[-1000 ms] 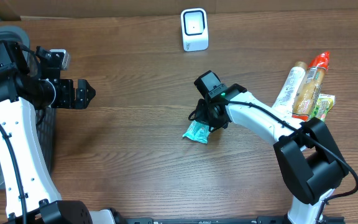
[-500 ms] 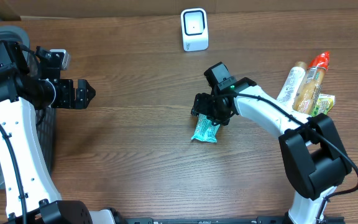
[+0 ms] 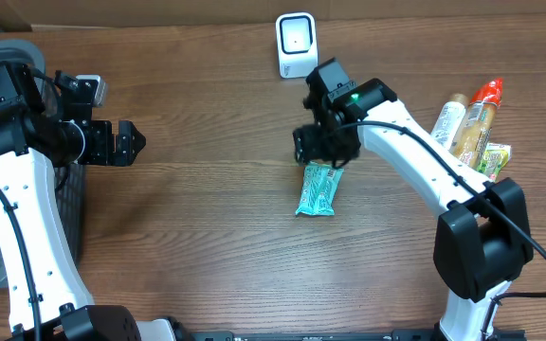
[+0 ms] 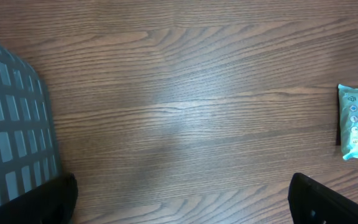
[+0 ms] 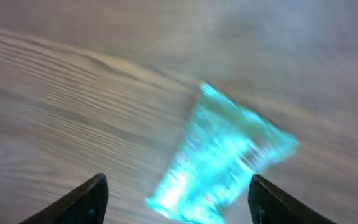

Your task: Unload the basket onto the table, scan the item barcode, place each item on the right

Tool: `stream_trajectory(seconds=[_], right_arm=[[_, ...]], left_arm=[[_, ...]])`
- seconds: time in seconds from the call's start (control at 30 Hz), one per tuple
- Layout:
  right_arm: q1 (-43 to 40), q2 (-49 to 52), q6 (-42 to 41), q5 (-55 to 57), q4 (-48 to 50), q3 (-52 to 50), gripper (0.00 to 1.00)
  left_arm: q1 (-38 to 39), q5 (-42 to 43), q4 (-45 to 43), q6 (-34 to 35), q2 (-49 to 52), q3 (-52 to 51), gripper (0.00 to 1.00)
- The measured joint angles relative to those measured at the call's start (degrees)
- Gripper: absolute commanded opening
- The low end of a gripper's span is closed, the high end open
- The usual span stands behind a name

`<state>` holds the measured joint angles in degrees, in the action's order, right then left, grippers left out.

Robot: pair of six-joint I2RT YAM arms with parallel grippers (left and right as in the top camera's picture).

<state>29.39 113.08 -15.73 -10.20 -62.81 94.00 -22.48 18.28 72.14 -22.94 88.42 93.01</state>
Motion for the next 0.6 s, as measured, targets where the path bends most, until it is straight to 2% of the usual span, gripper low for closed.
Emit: stream_trajectory(seconds=[0.13,0.23,0.43,0.6], right_arm=[[1.27,0.00,-7.93,4.57,-4.42,-3.37,0.73],[1.66,0.00,-13.07,4.04,-4.22,-7.69,0.73],[0.44,0.00,-16.61,-2.38,1.68,-16.72,0.72],[-0.07,-0.48,-18.08,-8.20,8.96,-22.21,0.62]], left_arm=[[0.00,0.00,0.00,0.00,0.00,0.02,1.00],[0.00,0.00,0.00,0.02,0.00,0.00,1.00],[0.00,0.00,0.00,0.02,0.00,0.02,1.00],[0.00,0.00,-0.02,0.00,0.00,0.00,0.99]])
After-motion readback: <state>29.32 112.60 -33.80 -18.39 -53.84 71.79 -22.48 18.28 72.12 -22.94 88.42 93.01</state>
